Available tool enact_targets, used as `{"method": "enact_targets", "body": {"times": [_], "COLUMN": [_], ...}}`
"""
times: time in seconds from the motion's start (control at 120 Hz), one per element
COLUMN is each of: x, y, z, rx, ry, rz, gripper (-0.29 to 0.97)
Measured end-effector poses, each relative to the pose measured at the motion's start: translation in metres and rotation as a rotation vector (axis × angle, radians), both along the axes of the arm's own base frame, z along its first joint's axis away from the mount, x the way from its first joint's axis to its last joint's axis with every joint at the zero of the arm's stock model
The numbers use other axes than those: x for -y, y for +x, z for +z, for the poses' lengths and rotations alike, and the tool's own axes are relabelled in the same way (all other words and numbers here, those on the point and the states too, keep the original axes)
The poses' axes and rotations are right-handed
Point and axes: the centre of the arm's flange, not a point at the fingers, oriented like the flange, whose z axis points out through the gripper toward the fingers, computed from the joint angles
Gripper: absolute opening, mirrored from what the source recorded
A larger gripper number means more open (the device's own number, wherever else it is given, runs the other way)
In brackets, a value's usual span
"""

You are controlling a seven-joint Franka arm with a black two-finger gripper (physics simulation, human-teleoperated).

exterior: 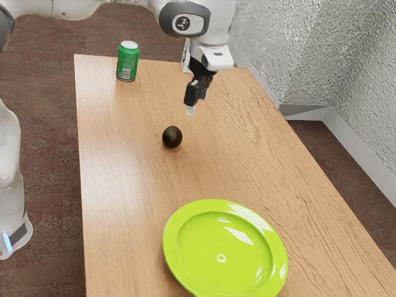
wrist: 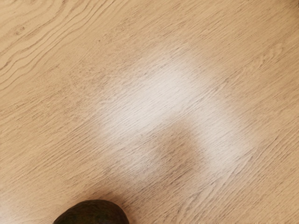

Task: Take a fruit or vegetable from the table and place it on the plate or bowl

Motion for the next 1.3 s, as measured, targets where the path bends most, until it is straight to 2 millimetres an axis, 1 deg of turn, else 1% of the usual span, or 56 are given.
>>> {"method": "enact_targets", "body": {"times": [0.058,0.117,0.175,0.233,0.367,0.425,0.492,0.633,0.75,0.875,0.992,1.192,1.3], "x": [-0.009,-0.016,-0.031,-0.044,-0.05,-0.062,-0.072,-0.079,-0.079,-0.079,-0.092,-0.095,-0.094], "y": [-0.009,-0.013,-0.016,-0.018,-0.021,-0.024,-0.024,-0.025,-0.029,-0.036,-0.044,-0.047,-0.045], "z": [-0.017,-0.035,-0.053,-0.064,-0.095,-0.105,-0.108,-0.111,-0.121,-0.126,-0.136,-0.137,-0.144], "rx": [0.013,0.022,0.024,0.03,0.03,0.036,0.053,0.075,0.07,0.07,0.061,0.061,0.048], "ry": [0.002,0.004,0.001,0.0,0.005,0.003,0.007,0.02,0.02,0.018,0.006,0.011,0.01], "rz": [-0.058,-0.116,-0.154,-0.19,-0.295,-0.319,-0.347,-0.421,-0.476,-0.526,-0.541,-0.598,-0.625], "gripper": [0.68,0.68,0.68,0.68,0.68,0.68,0.68,0.68,0.68,0.68,0.68,0.68,0.68]}}
